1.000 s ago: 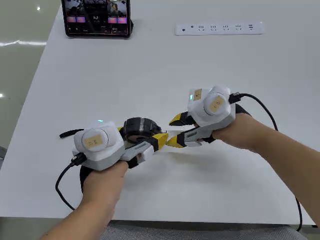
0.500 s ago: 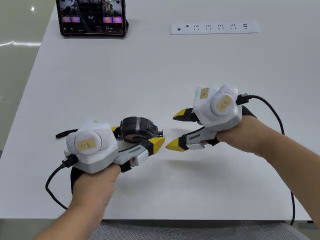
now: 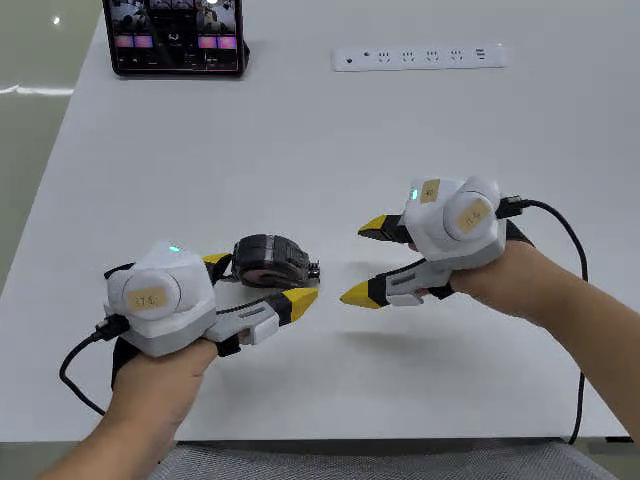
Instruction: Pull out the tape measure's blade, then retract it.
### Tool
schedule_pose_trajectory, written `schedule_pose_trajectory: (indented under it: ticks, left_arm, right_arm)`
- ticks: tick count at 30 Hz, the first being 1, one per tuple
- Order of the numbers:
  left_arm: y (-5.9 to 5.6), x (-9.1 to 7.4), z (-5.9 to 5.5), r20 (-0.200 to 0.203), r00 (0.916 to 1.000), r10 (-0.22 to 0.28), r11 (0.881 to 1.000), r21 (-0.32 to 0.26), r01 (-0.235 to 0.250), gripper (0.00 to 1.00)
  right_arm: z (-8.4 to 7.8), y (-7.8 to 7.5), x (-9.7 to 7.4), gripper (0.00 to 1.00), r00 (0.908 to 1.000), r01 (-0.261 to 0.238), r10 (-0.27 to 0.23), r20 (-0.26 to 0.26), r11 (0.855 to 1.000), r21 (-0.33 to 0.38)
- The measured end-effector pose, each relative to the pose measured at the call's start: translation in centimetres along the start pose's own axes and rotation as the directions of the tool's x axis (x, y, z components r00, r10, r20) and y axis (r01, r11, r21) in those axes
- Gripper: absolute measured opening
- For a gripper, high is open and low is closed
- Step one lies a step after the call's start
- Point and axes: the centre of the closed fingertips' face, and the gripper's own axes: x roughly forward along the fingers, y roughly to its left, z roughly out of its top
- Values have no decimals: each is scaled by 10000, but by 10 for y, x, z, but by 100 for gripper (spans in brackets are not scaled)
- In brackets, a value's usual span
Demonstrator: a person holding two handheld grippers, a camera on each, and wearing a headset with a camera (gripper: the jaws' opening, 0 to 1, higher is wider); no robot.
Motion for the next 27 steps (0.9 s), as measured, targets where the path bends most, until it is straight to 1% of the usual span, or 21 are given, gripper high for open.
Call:
schedule_pose_trajectory:
  ticks: [4,5,9,10,13,14,15,19,21,24,27]
  left_arm:
    - [0,-5,0,-68,9999,-120,9991,400,122,81]
    - [0,-6,-1,-141,9998,-166,9981,586,174,81]
    - [0,-12,-1,-230,9993,-296,9964,791,313,80]
    - [-2,-14,-1,-292,9988,-384,9957,829,407,80]
    - [-2,-16,-4,-498,9979,-407,9926,1124,461,80]
    - [-2,-17,-4,-507,9978,-427,9920,1167,483,80]
    - [-3,-19,-5,-529,9975,-462,9913,1208,523,80]
    - [-5,-23,-7,-660,9963,-556,9875,1435,646,81]
    - [-3,-26,-8,-638,9960,-623,9864,1480,712,81]
    - [-1,-30,-8,-611,9957,-702,9866,1430,783,83]
    - [0,-33,-11,-705,9949,-728,9848,1528,829,83]
  right_arm:
    - [-1,1,-7,54,9999,128,-129,110,9999,67]
    - [-2,2,-9,54,9998,160,-161,130,9998,96]
    - [-3,3,-16,55,9994,284,-286,169,9995,126]
    - [-4,3,-19,55,9993,325,-328,189,9994,149]
    - [-4,4,-24,55,9989,363,-371,299,9990,249]
    - [-3,5,-26,53,9983,373,-380,443,9991,178]
    - [-3,5,-28,52,9979,420,-432,474,9988,268]
    - [-8,5,-33,57,9973,525,-549,483,9974,487]
    - [-12,5,-35,59,9971,548,-579,492,9965,623]
    - [-16,5,-40,60,9967,636,-666,462,9960,628]
    - [-19,6,-45,61,9962,714,-745,444,9951,685]
